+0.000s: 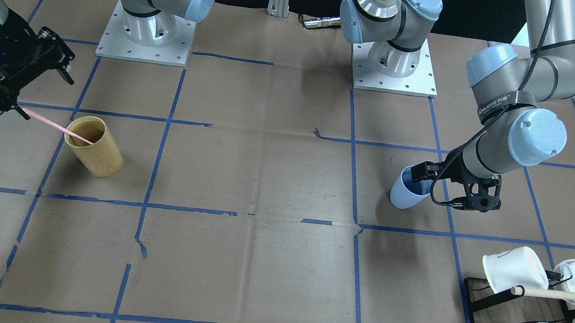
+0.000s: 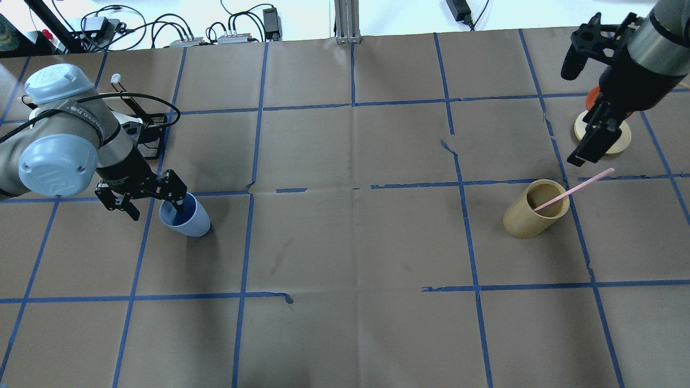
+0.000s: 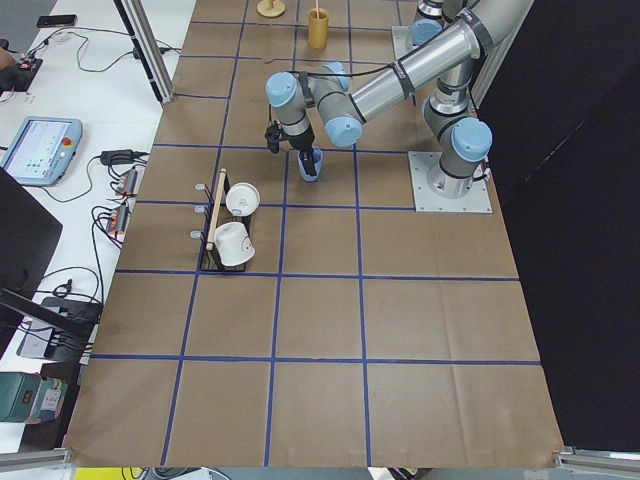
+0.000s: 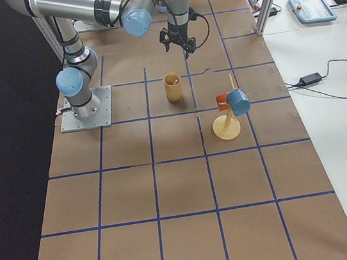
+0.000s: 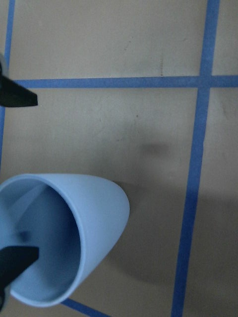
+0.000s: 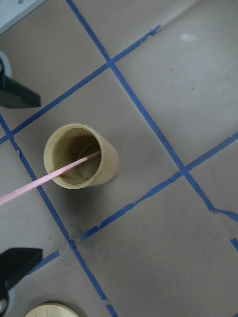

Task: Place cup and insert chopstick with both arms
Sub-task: 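Grasp the blue cup rim with the left gripper while the right grasps the chopstick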

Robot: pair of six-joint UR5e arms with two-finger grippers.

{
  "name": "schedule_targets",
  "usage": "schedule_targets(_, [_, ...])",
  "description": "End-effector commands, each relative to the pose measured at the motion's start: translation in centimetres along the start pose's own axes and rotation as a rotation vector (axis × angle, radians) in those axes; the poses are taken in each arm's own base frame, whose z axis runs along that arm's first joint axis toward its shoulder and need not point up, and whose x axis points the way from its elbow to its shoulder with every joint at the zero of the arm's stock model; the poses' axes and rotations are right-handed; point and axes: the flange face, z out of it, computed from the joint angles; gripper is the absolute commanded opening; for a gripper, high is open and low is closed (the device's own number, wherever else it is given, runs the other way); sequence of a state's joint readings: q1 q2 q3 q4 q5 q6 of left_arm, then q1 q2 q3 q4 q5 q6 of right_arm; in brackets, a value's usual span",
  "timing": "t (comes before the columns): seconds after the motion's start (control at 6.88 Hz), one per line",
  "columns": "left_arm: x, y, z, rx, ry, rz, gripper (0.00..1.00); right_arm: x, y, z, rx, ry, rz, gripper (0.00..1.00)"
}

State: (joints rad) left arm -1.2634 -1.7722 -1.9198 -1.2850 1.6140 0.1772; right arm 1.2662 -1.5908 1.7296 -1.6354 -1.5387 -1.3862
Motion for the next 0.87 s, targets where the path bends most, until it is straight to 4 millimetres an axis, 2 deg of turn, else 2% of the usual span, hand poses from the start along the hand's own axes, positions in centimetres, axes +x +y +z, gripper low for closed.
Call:
schedule_targets(0.0, [-0.1, -0.7, 0.9, 0.001, 0.000, 0.001, 0.79, 0.7, 2.4, 2.3, 0.007, -0.009, -0.270, 1.00])
schedule_targets(0.15, [-0.2, -0.7, 1.0, -0.002, -0.001, 0.001, 0.58, 0.8, 2.4, 3.8, 0.003, 0.048, -0.373, 1.00])
schedule_targets(0.29, [-0.2, -0.8, 0.9, 0.002, -0.001, -0.005, 0.21, 0.9, 2.6, 5.3, -0.009, 0.112, -0.415, 1.00])
schedule_targets(0.44, [-0.1, -0.8, 0.9, 0.004, 0.001, -0.006, 0.04, 1.1, 2.6, 5.9, -0.015, 0.175, -0.419, 1.00])
schedule_targets(0.58, [-0.1, -0.9, 0.7, 0.007, 0.002, -0.008, 0.00, 0.9, 2.6, 6.6, -0.012, 0.164, -0.412, 1.00])
schedule_targets(0.73, [0.3, -0.9, -0.4, 0.031, 0.002, -0.005, 0.00, 0.6, 2.8, 7.6, -0.020, 0.148, -0.406, 1.00])
